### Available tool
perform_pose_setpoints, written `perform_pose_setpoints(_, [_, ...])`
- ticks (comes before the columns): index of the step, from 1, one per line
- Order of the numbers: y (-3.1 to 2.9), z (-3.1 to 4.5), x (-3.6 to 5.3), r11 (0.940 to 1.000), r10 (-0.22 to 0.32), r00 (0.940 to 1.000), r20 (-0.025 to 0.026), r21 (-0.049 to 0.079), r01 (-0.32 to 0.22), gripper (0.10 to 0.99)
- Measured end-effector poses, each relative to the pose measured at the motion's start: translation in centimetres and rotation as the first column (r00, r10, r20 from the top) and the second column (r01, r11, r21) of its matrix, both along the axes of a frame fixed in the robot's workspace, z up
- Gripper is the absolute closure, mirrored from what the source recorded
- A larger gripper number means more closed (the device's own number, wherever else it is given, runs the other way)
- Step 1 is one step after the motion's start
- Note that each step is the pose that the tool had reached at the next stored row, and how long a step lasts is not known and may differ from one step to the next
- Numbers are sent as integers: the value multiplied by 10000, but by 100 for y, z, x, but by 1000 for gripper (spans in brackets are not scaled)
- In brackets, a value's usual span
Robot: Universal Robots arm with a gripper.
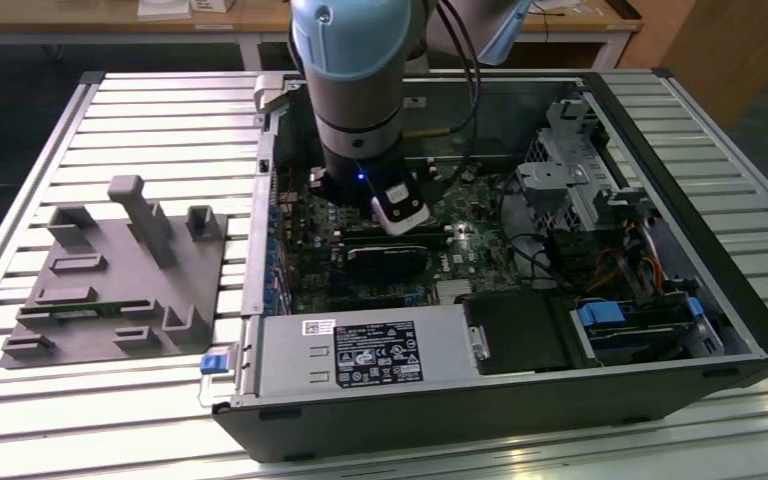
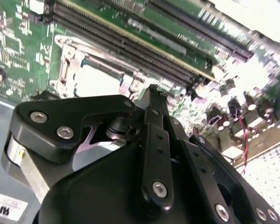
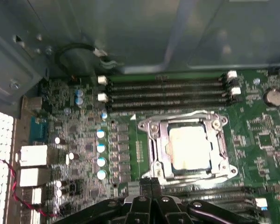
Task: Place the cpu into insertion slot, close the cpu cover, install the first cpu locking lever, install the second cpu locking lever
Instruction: 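Install the second cpu locking lever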
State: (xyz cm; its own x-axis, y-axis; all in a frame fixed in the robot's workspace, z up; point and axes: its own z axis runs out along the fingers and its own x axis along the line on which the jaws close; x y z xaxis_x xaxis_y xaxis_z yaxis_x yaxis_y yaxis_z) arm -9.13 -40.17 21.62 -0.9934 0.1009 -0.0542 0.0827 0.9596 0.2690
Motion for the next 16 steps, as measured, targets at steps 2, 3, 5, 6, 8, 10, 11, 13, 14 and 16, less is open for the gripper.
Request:
perform_pose_setpoints(2, [5, -1, 7, 9996, -36, 10000, 0, -288, 36, 980])
perform_pose_setpoints(3, [6, -1, 18, 9994, -50, 10000, 1, -352, 50, 980])
perform_pose_setpoints(5, [10, -4, 63, 9993, -68, 10000, 2, -361, 68, 980])
perform_pose_setpoints(6, [12, -5, 97, 9993, -71, 10000, 1, -362, 71, 980])
perform_pose_setpoints(8, [19, -7, 172, 9993, -78, 10000, 1, -363, 78, 980])
perform_pose_setpoints(10, [29, -9, 243, 9993, -79, 10000, 1, -363, 79, 980])
perform_pose_setpoints(11, [39, -10, 271, 9993, -79, 10000, 2, -363, 79, 980])
perform_pose_setpoints(13, [73, -11, 313, 9993, -80, 10000, 0, -369, 80, 980])
perform_pose_setpoints(14, [94, -11, 329, 9993, -80, 10000, 1, -379, 80, 980])
perform_pose_setpoints(16, [138, -12, 359, 9991, -80, 10000, 0, -411, 80, 980])
